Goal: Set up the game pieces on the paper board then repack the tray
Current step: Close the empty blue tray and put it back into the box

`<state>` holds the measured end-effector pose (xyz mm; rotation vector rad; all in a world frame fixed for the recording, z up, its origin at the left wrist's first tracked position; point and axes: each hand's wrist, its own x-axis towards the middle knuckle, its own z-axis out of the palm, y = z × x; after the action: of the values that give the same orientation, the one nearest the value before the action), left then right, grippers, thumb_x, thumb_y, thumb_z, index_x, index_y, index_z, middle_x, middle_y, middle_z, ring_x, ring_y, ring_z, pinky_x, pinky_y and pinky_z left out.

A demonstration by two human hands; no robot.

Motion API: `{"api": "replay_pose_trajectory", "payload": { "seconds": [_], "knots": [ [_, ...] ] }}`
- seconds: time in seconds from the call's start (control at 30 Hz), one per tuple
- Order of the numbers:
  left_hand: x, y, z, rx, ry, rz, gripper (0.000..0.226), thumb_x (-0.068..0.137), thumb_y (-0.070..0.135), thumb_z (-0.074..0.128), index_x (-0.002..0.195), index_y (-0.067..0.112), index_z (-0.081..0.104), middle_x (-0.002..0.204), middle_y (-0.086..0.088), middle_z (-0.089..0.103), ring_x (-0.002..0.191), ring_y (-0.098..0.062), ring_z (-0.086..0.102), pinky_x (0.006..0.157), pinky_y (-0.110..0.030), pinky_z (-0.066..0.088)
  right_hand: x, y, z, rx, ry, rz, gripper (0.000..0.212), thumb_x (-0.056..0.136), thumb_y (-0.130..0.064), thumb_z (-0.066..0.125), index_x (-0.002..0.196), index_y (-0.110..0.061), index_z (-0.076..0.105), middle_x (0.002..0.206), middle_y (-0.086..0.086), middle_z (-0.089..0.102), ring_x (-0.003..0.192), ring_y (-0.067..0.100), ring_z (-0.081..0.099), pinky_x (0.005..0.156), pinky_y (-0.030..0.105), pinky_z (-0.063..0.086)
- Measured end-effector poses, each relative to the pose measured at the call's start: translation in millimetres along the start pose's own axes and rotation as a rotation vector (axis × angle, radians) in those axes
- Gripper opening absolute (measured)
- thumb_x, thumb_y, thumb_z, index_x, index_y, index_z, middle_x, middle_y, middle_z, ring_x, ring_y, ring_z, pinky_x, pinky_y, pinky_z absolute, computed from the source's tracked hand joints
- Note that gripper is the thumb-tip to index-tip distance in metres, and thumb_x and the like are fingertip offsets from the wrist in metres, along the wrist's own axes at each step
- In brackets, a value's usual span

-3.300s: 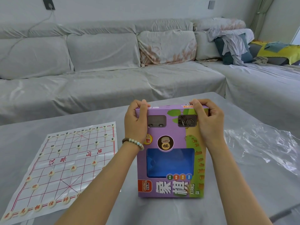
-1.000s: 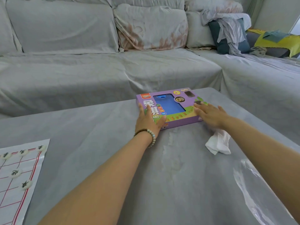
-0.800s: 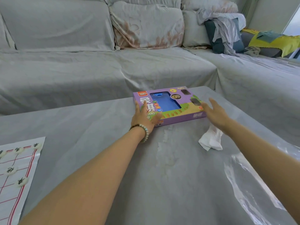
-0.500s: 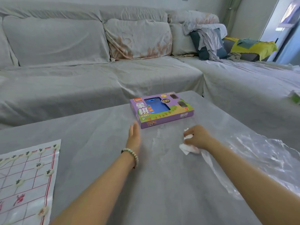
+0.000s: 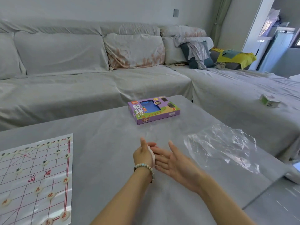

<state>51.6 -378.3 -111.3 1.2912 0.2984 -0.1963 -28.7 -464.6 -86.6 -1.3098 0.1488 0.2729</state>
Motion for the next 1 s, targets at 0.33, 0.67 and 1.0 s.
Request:
{"api": "replay_pose_trajectory", "payload": {
  "seconds": [0.33, 0.67, 1.0],
  "knots": [
    [8, -26, 13, -0.030, 0.004, -0.117, 0.058, 0.098, 0.049, 0.021, 0.064, 0.010, 0.047, 0.045, 0.001, 0.037, 0.028, -0.008, 0.032, 0.036, -0.016, 0.028, -15, 30, -136, -1.080, 0.900, -0.123, 0.046, 0.100, -0.039, 0.023, 0.141, -0.025, 0.038, 0.147, -0.001, 0.038, 0.141, 0.020, 0.022, 0.116, 0.041, 0.000],
    [-6, -43, -5, 0.271, -0.124, -0.070, 0.079, 0.080, 0.071, 0.032, 0.110, 0.002, 0.054, 0.079, -0.005, 0.060, 0.056, -0.023, 0.051, 0.043, -0.024, 0.040, 3, 61, -36, -0.654, 0.214, -0.157, 0.050, 0.100, -0.044, 0.020, 0.123, -0.023, 0.059, 0.124, -0.008, 0.061, 0.119, 0.006, 0.053, 0.108, 0.031, 0.035],
    [-38, 19, -79, 0.397, 0.044, 0.149, 0.062, 0.078, 0.070, 0.040, 0.070, 0.014, 0.065, 0.068, 0.002, 0.055, 0.064, -0.011, 0.049, 0.056, -0.021, 0.035, -21, 20, 44, -0.497, 0.463, -0.666, 0.026, 0.095, -0.036, 0.043, 0.113, -0.031, 0.061, 0.121, -0.016, 0.059, 0.117, 0.002, 0.050, 0.096, 0.013, 0.036]
  ]
}}
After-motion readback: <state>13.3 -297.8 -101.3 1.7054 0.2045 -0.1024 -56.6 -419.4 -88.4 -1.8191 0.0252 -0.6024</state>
